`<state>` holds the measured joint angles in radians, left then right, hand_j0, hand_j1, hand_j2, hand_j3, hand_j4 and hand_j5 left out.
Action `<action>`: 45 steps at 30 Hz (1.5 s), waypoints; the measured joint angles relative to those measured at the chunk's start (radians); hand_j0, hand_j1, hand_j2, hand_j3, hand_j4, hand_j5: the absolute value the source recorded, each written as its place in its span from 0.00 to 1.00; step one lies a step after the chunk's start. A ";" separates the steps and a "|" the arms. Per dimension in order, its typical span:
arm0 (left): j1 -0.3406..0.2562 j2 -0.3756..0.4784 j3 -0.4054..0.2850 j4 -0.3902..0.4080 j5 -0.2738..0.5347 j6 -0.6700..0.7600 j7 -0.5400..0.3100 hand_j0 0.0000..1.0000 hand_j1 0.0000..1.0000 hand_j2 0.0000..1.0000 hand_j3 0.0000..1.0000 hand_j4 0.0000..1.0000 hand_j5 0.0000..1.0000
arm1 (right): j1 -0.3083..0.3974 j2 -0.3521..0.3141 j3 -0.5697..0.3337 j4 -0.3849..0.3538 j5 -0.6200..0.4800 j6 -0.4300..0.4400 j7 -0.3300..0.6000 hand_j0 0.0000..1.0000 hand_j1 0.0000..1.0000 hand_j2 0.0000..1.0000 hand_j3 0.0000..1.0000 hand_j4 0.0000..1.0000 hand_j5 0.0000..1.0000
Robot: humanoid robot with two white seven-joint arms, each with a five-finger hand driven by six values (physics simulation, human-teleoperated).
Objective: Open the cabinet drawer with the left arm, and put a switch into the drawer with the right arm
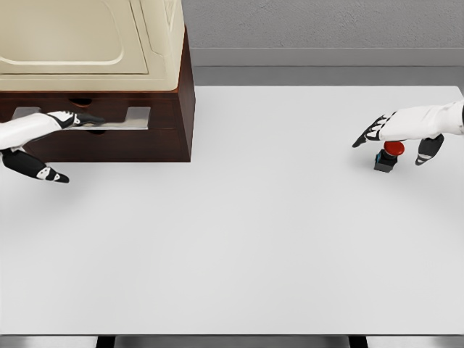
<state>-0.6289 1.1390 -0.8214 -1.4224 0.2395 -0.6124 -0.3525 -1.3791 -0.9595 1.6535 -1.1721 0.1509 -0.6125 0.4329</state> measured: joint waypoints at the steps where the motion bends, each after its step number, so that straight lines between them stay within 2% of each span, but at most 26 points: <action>1: 0.000 0.000 0.000 -0.002 0.001 0.000 0.000 1.00 1.00 1.00 1.00 1.00 1.00 | 0.006 0.000 0.000 0.000 0.000 0.000 0.000 0.85 0.85 0.85 0.85 0.85 0.85; 2: 0.000 0.001 0.000 -0.004 0.001 0.000 0.000 1.00 1.00 1.00 1.00 1.00 1.00 | 0.008 0.000 0.000 0.000 0.001 0.000 0.000 0.77 0.77 0.77 0.77 0.77 0.77; 5: 0.002 0.004 0.000 -0.008 0.004 0.000 -0.001 1.00 1.00 1.00 1.00 1.00 1.00 | 0.008 0.000 0.000 0.000 0.002 0.000 0.001 0.64 0.64 0.64 0.64 0.64 0.64; 13: 0.008 0.019 0.001 -0.027 -0.001 0.002 -0.001 1.00 1.00 1.00 1.00 1.00 1.00 | 0.014 0.000 0.001 0.003 0.002 0.000 0.001 0.50 0.50 0.50 0.50 0.50 0.50; 22: 0.035 0.042 0.005 -0.055 0.021 0.006 0.004 1.00 1.00 1.00 1.00 1.00 1.00 | 0.012 0.002 0.001 -0.004 0.003 0.000 0.001 0.50 0.50 0.50 0.50 0.50 0.50; 30: 0.040 0.079 0.001 -0.092 0.043 0.001 -0.001 1.00 1.00 1.00 1.00 1.00 1.00 | -0.002 -0.009 -0.010 -0.070 0.002 0.000 0.001 0.50 0.50 0.50 0.50 0.50 0.50; 37: 0.058 0.105 0.000 -0.121 0.068 0.000 -0.001 1.00 1.00 1.00 1.00 1.00 1.00 | -0.002 -0.012 -0.014 -0.086 0.002 0.000 0.001 0.49 0.49 0.49 0.49 0.49 0.49; 39: 0.058 0.111 0.001 -0.130 0.078 0.000 -0.002 1.00 1.00 1.00 1.00 1.00 1.00 | -0.012 -0.018 -0.016 -0.091 0.002 0.000 0.001 0.56 0.56 0.56 0.56 0.56 0.56; 43: 0.060 0.121 0.001 -0.138 0.089 0.000 -0.002 1.00 1.00 1.00 1.00 1.00 1.00 | -0.028 -0.037 -0.018 -0.097 0.001 0.000 0.001 0.57 0.57 0.57 0.57 0.57 0.57; 44: 0.060 0.125 0.001 -0.141 0.092 0.000 -0.002 1.00 1.00 1.00 1.00 1.00 1.00 | -0.035 -0.045 -0.019 -0.098 0.001 0.000 0.001 0.68 0.68 0.68 0.68 0.68 0.68; 45: 0.066 0.130 0.001 -0.145 0.096 0.000 -0.002 1.00 1.00 1.00 1.00 1.00 1.00 | -0.053 -0.054 -0.021 -0.102 0.002 0.000 -0.001 1.00 1.00 1.00 1.00 1.00 1.00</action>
<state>-0.5632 1.2695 -0.8205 -1.5671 0.3359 -0.6126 -0.3543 -1.4320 -1.0139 1.6328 -1.2741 0.1524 -0.6126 0.4321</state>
